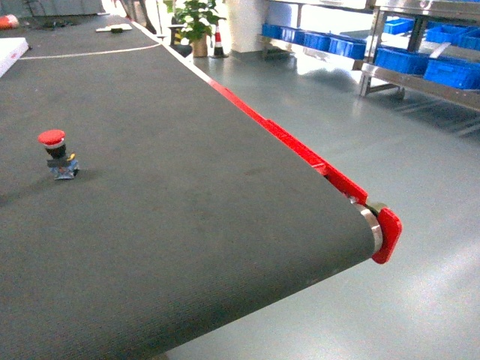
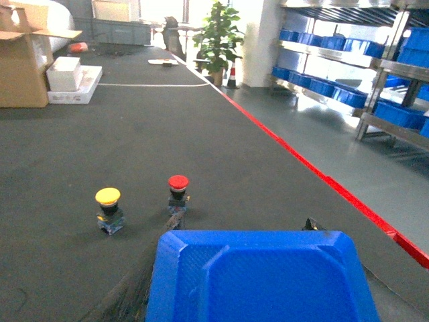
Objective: Pick blue part to blue bin on bottom shelf
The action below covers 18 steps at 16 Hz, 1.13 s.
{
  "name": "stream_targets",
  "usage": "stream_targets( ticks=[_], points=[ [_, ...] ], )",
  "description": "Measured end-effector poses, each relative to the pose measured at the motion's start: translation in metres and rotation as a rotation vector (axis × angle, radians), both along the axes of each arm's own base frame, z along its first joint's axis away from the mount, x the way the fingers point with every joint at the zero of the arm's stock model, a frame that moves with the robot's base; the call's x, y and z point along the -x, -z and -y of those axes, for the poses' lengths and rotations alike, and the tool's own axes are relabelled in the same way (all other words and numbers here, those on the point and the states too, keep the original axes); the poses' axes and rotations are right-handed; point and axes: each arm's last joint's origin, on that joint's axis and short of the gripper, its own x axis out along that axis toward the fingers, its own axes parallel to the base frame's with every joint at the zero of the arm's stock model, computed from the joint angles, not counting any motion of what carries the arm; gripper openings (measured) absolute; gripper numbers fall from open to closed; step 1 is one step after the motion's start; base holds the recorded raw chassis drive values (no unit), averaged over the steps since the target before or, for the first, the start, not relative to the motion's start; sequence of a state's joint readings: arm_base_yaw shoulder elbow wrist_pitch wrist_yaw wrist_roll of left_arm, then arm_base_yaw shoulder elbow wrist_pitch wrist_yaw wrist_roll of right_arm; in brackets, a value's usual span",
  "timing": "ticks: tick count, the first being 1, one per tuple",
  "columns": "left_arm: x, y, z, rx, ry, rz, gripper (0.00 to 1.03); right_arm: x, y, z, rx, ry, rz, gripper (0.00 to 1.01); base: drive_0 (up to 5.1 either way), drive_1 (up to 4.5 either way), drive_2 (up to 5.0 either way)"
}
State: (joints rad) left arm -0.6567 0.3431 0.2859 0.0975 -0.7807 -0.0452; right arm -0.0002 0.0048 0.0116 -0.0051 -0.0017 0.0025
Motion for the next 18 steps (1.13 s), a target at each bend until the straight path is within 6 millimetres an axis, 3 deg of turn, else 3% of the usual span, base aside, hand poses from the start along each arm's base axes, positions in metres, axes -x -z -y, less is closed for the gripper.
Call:
stream_targets(
  ticks=[18],
  points=[
    [0.0000,-0.0001,0.0000,0.000,0.000,0.001,0.43,0.0000,0.0000,0.0000,0.000,0.000,0.000,0.98,-1.6,-1.62,-1.6]
  ],
)
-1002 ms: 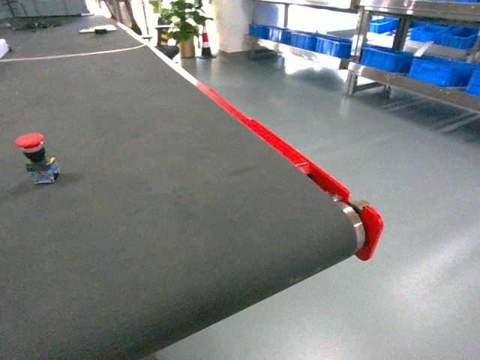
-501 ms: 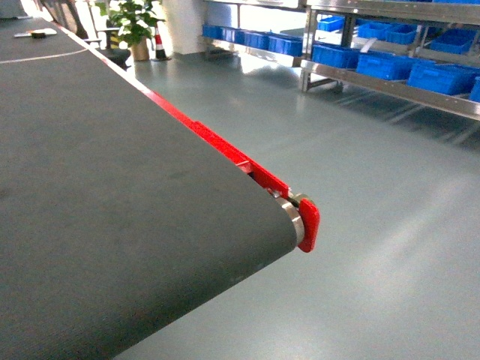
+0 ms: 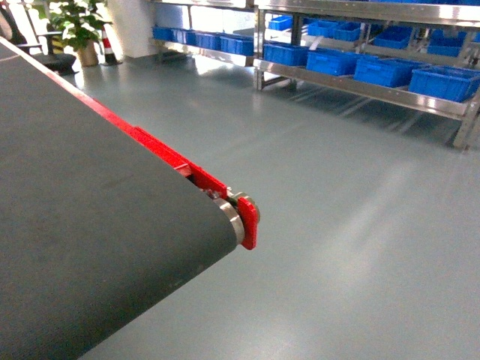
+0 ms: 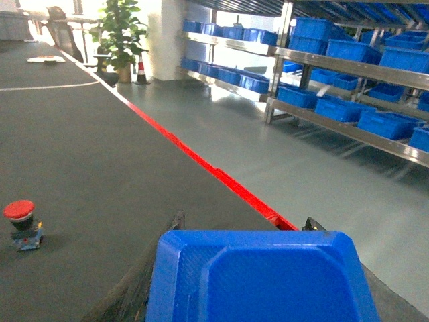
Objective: Pick blue part to blue bin on bottom shelf
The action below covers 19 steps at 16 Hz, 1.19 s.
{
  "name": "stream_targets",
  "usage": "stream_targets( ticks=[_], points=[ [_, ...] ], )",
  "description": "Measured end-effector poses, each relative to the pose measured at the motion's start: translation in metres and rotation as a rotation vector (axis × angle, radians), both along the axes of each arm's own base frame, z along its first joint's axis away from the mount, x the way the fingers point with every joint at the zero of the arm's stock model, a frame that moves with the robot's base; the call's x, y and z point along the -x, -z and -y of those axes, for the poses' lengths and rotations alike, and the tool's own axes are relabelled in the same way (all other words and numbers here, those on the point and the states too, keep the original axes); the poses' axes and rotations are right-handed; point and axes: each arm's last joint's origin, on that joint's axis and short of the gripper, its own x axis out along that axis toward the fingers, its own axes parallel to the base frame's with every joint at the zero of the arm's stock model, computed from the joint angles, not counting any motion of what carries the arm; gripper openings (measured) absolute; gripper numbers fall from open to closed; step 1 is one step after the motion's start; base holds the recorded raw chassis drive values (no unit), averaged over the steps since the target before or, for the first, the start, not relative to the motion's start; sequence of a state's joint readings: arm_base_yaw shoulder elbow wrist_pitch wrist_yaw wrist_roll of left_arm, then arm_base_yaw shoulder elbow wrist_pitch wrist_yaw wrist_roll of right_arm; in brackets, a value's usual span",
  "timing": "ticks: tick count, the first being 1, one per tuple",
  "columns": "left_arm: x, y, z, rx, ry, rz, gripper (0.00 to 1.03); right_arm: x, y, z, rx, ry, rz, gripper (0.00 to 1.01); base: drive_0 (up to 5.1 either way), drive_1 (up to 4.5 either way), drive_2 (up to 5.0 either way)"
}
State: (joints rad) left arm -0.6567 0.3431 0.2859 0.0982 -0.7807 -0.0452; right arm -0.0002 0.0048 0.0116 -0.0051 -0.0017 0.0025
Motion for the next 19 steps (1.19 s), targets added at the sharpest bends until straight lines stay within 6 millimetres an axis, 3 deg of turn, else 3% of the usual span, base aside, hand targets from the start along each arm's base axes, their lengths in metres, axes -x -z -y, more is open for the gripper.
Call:
stream_targets(
  ticks=[19],
  points=[
    [0.0000,0.0000,0.0000,0.000,0.000,0.000,0.43,0.0000,0.0000,0.0000,0.000,0.000,0.000,0.98,-1.6,-1.61,-1.6]
  ],
)
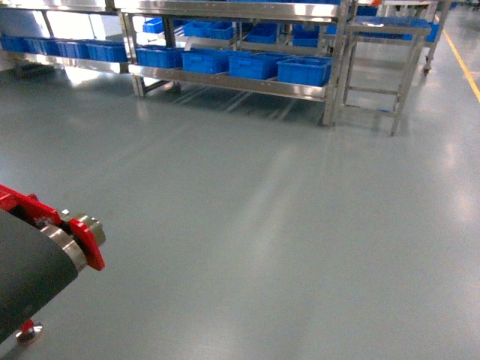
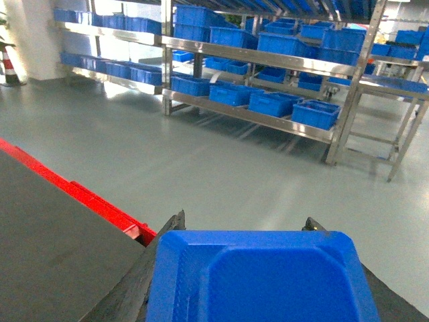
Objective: Pick blue part to blue bin on bottom shelf
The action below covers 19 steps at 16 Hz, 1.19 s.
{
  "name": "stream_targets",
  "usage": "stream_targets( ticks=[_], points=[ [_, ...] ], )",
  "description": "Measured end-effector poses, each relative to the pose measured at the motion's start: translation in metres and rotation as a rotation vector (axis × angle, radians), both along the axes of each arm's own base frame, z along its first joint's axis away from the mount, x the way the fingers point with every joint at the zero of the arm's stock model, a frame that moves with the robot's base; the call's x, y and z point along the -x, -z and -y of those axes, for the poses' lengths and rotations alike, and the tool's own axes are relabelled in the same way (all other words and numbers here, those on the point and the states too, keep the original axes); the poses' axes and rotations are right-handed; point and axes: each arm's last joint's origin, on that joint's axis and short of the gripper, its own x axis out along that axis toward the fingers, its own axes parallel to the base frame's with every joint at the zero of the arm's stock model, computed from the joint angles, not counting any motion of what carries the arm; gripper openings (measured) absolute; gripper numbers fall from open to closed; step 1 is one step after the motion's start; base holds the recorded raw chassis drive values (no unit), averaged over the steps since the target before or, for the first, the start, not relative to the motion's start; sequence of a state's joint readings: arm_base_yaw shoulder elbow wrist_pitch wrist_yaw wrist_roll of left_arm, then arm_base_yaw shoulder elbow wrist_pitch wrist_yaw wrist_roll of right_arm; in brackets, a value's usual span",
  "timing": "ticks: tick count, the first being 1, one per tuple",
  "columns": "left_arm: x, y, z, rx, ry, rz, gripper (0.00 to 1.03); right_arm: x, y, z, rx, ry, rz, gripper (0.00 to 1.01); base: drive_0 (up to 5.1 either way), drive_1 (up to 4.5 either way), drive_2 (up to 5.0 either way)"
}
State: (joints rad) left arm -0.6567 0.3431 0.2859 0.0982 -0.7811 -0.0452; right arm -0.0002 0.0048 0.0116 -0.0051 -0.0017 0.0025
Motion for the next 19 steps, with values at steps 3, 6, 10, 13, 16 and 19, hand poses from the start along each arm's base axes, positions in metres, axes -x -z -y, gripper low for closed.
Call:
stream_targets(
  ticks=[3,6,10,13,16,19],
  points=[
    [0.0000,0.0000,0.0000,0.000,0.000,0.000,0.43,0.0000,0.0000,0.0000,0.000,0.000,0.000,0.98,-1.6,-1.57,-1.6],
    [0.0000,0.0000,0.0000,0.000,0.000,0.000,0.43,0.0000,0.0000,0.0000,0.000,0.000,0.000,0.98,-1.7,-1.67,-1.7],
    [0.0000,0.0000,0.0000,0.000,0.000,0.000,0.43,0.0000,0.0000,0.0000,0.000,0.000,0.000,0.98,-1.6,-1.60,-1.6],
    [0.0000,0.0000,0.0000,0.000,0.000,0.000,0.43,0.0000,0.0000,0.0000,0.000,0.000,0.000,0.98,-1.7,-1.70,-1.7],
    [0.0000,0.0000,0.0000,0.000,0.000,0.000,0.43,0.0000,0.0000,0.0000,0.000,0.000,0.000,0.98,-1.4,-1.41,-1.4],
    [0.0000,0.0000,0.0003,0.000,0.004,0.000,0.43,0.0000,0.0000,0.0000,0.000,0.002,0.000,0.98,0.0,0.00,0.0]
  ],
)
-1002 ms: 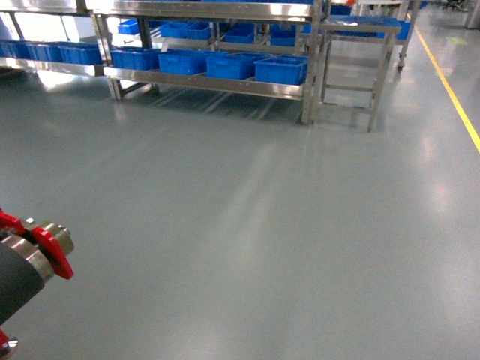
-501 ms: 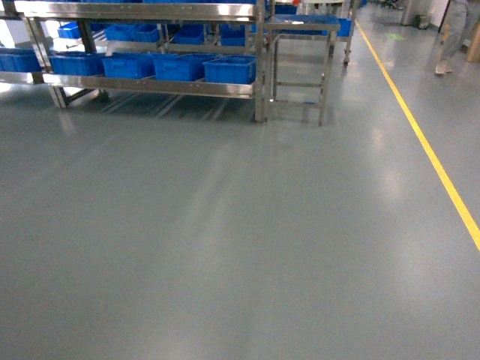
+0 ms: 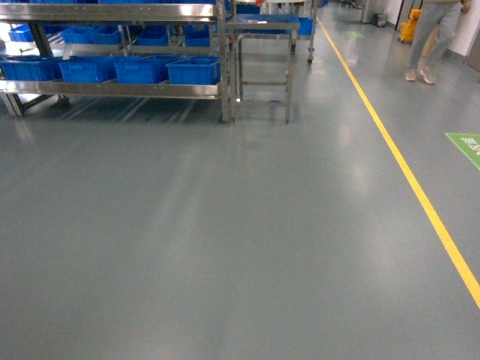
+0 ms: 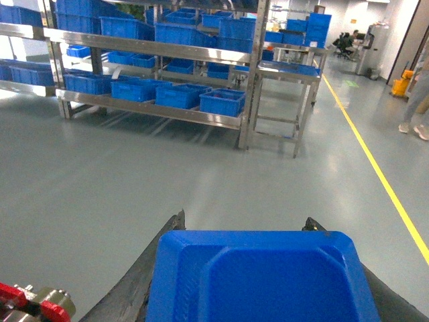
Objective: Pick blue part to blue bin on bottom shelf
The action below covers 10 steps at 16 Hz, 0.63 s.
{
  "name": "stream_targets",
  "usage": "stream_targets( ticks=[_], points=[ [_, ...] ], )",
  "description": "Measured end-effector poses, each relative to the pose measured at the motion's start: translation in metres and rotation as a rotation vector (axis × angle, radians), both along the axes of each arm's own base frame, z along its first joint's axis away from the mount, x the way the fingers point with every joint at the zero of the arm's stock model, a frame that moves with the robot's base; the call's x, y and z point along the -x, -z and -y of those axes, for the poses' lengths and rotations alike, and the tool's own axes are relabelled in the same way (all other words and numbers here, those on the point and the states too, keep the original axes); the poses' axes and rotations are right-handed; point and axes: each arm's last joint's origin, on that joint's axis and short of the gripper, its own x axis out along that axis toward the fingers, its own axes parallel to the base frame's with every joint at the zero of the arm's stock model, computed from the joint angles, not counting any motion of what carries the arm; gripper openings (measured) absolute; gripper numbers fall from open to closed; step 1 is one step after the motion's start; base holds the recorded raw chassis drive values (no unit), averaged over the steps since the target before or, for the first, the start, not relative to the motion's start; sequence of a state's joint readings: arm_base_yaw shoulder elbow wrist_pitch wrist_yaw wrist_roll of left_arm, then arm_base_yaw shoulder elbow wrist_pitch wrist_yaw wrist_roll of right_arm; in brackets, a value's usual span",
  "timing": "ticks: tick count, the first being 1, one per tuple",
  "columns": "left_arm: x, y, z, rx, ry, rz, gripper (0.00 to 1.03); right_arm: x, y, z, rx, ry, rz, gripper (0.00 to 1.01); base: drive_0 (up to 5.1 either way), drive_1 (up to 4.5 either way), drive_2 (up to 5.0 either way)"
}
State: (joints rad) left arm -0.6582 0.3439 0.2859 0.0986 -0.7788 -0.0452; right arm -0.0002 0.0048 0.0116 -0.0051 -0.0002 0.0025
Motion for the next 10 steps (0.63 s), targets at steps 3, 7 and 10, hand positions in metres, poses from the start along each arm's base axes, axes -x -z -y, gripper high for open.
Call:
stream_targets(
  ticks=[3,7,10],
  points=[
    [-0.0001,0.0000,-0.0001,0.000,-0.001,0.000,0.43,0.0000,0.0000,0.0000,0.000,0.000,0.000,0.98,0.0,0.00,0.0],
    [-0.0001,0.0000,-0.0001,0.000,-0.001,0.000,0.43,0.0000,0.0000,0.0000,0.000,0.000,0.000,0.98,0.0,0.00,0.0],
    [-0.0001,0.0000,-0.0001,0.000,-0.001,0.000,0.43,0.0000,0.0000,0.0000,0.000,0.000,0.000,0.98,0.0,0.00,0.0]
  ],
)
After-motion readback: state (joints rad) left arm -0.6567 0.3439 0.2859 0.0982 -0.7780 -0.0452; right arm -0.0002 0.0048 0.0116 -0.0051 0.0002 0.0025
